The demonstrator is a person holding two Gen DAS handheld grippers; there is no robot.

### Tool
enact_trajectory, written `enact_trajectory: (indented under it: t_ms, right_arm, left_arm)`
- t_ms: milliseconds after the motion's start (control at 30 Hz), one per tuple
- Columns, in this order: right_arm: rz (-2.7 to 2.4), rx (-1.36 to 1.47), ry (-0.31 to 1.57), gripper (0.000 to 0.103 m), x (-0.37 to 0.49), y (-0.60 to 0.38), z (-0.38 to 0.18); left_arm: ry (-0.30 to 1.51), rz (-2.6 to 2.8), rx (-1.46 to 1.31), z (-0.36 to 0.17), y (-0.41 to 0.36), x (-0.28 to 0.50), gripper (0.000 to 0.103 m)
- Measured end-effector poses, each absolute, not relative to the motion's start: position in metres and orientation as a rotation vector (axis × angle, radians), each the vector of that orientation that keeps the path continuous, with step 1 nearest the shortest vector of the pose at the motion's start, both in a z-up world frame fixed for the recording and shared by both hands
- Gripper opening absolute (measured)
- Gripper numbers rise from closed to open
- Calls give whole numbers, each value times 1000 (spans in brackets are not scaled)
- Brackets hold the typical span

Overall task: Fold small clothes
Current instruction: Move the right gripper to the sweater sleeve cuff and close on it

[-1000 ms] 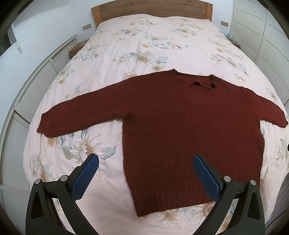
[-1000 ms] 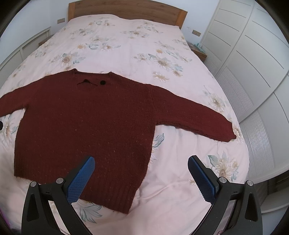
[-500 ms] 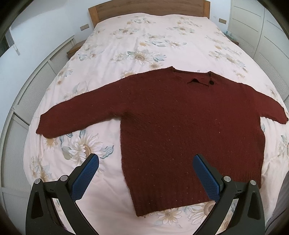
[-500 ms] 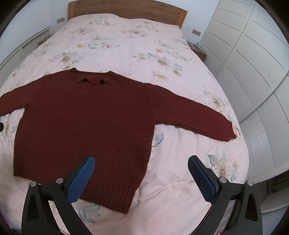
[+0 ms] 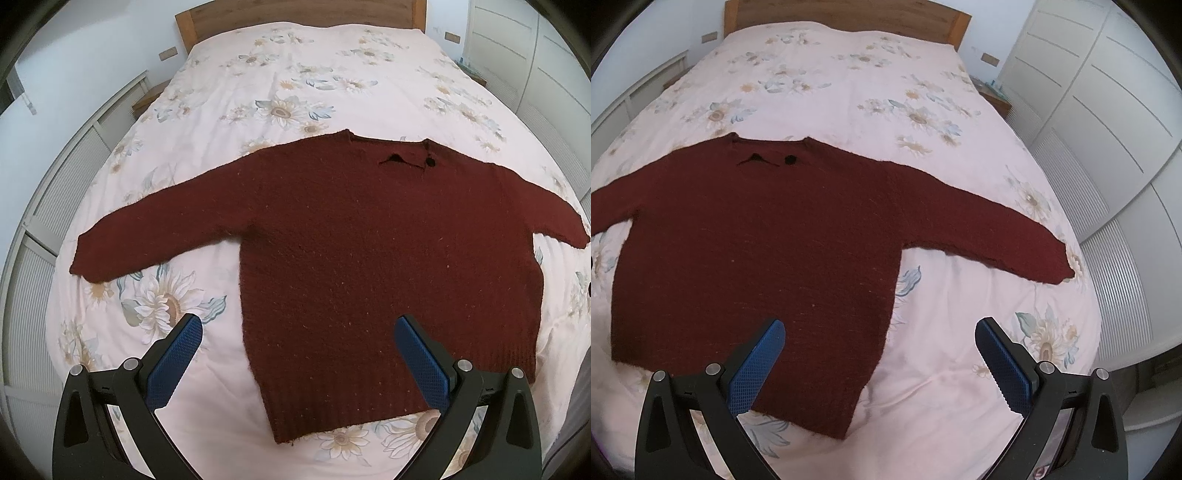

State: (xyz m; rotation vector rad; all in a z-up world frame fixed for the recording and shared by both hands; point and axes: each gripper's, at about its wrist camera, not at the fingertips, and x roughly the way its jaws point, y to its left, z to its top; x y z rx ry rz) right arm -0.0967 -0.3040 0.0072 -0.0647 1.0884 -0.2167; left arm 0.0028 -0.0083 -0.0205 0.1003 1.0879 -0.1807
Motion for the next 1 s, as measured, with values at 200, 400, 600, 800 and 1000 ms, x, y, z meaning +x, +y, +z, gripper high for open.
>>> enact_trajectory:
  t_ms: [200, 400, 600, 800, 1000]
  right_arm:
    - [-231, -12, 1083, 103, -85, -329, -3]
    - [-342, 24, 1044, 103, -61, -385, 0]
    - [-455, 84, 989, 103, -27, -466, -8]
    - [-526, 282, 1036, 103, 2, -559, -51]
    - [-614, 424, 1133, 103, 18, -616, -117]
  left_arm:
    - [1088, -198, 88, -27, -11, 12, 102]
    - [1097, -203, 69, -35, -12, 37, 102]
    - [1089, -145, 111, -41, -13, 68, 102]
    - [1078, -161, 130, -43, -22, 92, 102]
    - [1097, -172, 128, -58, -30, 112, 102]
